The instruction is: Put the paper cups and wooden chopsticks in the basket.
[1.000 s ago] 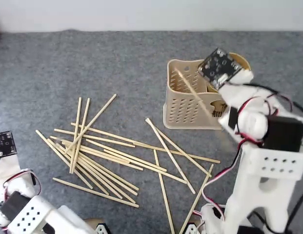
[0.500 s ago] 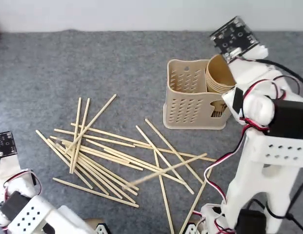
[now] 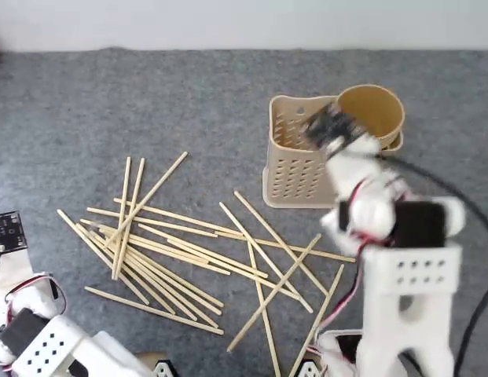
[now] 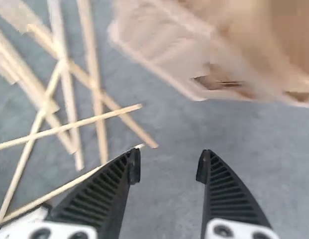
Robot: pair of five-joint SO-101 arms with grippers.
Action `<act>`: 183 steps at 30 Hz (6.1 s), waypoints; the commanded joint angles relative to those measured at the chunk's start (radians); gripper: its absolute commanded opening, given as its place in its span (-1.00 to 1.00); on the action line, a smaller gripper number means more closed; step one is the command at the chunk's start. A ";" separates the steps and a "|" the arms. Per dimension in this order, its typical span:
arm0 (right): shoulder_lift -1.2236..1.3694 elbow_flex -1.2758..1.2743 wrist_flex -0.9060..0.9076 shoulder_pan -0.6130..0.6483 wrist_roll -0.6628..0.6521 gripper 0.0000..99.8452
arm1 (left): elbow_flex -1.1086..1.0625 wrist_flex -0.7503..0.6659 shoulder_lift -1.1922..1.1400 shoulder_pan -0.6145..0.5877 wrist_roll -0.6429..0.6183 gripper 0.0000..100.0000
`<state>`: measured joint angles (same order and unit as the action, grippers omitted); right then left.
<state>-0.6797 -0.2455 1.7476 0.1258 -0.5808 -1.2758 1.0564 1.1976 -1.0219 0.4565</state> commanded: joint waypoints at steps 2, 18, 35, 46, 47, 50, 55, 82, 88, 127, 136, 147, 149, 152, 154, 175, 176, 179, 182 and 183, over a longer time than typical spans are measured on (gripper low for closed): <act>-0.087 -0.281 -0.173 0.114 0.017 -0.60 | 0.008 -0.017 0.012 0.006 0.009 -0.56; 0.461 -0.239 -0.624 0.371 0.448 -0.39 | 0.007 -0.017 0.012 0.006 0.009 -0.56; 1.079 0.224 -0.627 0.456 0.470 -0.39 | 0.007 -0.014 0.012 -0.002 0.009 -0.56; 1.231 0.396 -0.561 0.456 0.466 -0.99 | 0.007 -0.017 0.012 0.005 0.009 -0.56; 1.228 0.399 -0.547 0.456 0.466 -0.96 | 0.007 -0.017 0.012 0.005 0.009 -0.56; 1.216 0.404 -0.512 0.461 0.466 -0.99 | 0.007 -0.017 0.012 0.005 0.009 -0.56; 1.141 0.404 -0.450 0.463 0.466 -0.98 | 0.007 -0.018 0.012 0.003 0.009 -0.56; 0.254 0.404 -0.452 0.321 0.374 -0.98 | -0.010 -0.018 0.012 0.006 0.008 -0.56; 0.168 0.404 -0.587 0.283 0.374 -0.98 | -0.025 -0.020 0.012 0.006 0.009 -0.56; -0.001 0.029 -1.144 0.079 0.586 -0.53 | -0.016 -0.020 0.012 0.009 0.009 -0.55; -0.179 0.025 -0.674 0.101 0.580 -0.94 | 0.122 0.146 0.006 0.149 -0.052 -0.56; -0.189 -0.241 -0.401 0.094 0.535 -0.98 | 0.303 0.282 0.002 0.408 -0.276 -0.62; -0.189 -0.302 -0.403 0.093 0.574 -0.98 | 0.305 0.282 0.002 0.436 -0.292 -0.62; -0.189 -0.364 -0.410 0.093 0.609 -0.98 | 0.297 0.249 -0.025 0.456 -0.292 -0.62; -0.189 -0.405 -0.444 0.091 0.609 -0.98 | 0.297 0.206 -0.095 0.456 -0.292 -0.62; -0.182 -0.644 -0.697 -0.004 0.611 -0.98 | 0.648 -0.141 -1.172 0.439 -0.342 -0.62; -0.182 -0.651 -0.702 -0.002 0.611 -0.98 | 0.667 -0.149 -1.209 0.439 -0.342 -0.62; -0.182 -0.660 -0.710 -0.002 0.611 -0.98 | 0.734 -0.155 -1.324 0.440 -0.342 -0.62; -0.183 -0.663 -0.710 -0.005 0.611 -0.98 | 0.812 -0.132 -1.425 0.440 -0.342 -0.62; -0.183 -0.663 -0.710 -0.004 0.611 -0.98 | 0.845 -0.104 -1.450 0.440 -0.342 -0.62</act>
<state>-0.8500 -0.9145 1.0541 0.1350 0.0176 -0.5347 0.9260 -0.1818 -0.5892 0.1235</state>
